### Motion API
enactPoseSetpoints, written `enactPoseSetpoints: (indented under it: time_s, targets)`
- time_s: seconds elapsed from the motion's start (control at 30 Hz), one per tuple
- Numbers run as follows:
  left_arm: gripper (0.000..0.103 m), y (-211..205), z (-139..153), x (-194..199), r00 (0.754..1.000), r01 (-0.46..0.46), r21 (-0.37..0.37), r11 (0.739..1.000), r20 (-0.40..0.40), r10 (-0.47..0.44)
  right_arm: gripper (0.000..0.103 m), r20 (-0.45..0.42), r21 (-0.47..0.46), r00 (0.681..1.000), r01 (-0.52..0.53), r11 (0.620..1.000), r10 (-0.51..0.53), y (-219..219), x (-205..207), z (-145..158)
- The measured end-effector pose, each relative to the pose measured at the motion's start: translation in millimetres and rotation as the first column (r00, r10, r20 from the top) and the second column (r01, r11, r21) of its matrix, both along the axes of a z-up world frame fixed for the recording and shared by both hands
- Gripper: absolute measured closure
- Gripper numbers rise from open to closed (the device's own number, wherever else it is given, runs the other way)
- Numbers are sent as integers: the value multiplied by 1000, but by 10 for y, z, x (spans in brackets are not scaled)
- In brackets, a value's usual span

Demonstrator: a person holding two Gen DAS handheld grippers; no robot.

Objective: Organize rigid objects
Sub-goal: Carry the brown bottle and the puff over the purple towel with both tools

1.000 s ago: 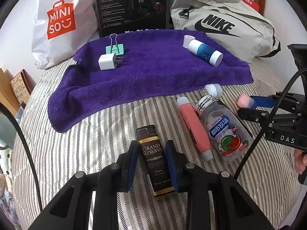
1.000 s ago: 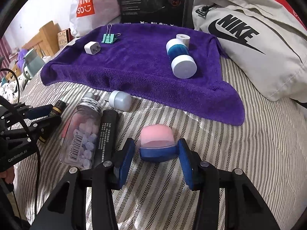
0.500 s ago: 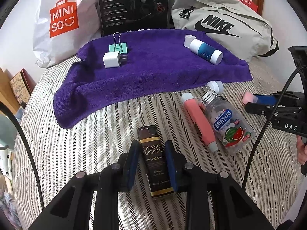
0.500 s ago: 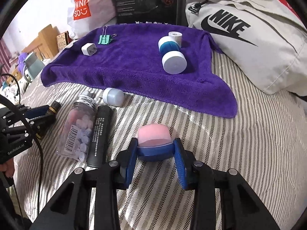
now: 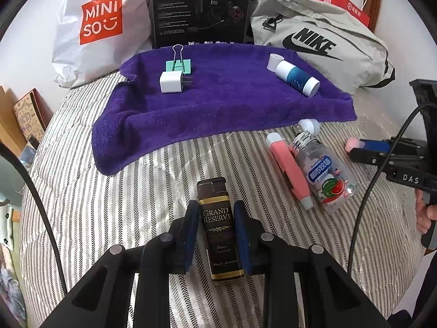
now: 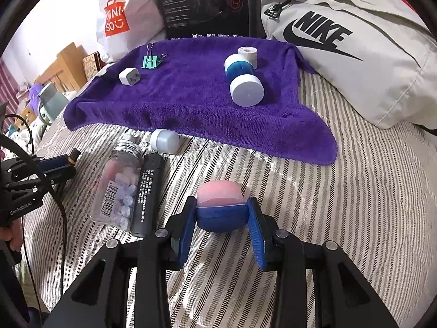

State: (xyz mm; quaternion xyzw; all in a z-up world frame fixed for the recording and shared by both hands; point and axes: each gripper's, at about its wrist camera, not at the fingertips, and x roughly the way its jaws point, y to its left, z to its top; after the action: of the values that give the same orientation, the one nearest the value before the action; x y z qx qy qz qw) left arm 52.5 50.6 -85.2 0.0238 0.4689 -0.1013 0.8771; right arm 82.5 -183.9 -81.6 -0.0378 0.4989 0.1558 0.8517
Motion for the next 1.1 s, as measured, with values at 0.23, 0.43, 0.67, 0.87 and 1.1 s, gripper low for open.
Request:
enactPoseSetpoints:
  time_s: [0.23, 0.43, 0.67, 0.87, 1.1]
  targets:
    - [78, -76, -72, 19, 1000, 14, 62, 998, -19, -13, 66, -3, 1, 1000, -19, 1000, 19, 35, 8, 9]
    - [77, -104, -59, -69, 1000, 12, 94, 996, -22, -10, 66, -10, -3, 1000, -29, 1000, 29, 61, 4, -29]
    - [79, -79, -61, -79, 1000, 7, 68, 998, -27, -6, 66, -11, 0, 1000, -28, 1000, 28, 58, 2, -34]
    - [80, -29, -30, -45, 1000, 4, 43, 999, -29, -3, 66, -8, 13, 999, -43, 999, 43, 66, -17, 29]
    - [80, 52, 130, 62, 1000, -9, 27, 1000, -2, 9, 66, 13, 23, 998, -62, 998, 61, 96, 42, 200]
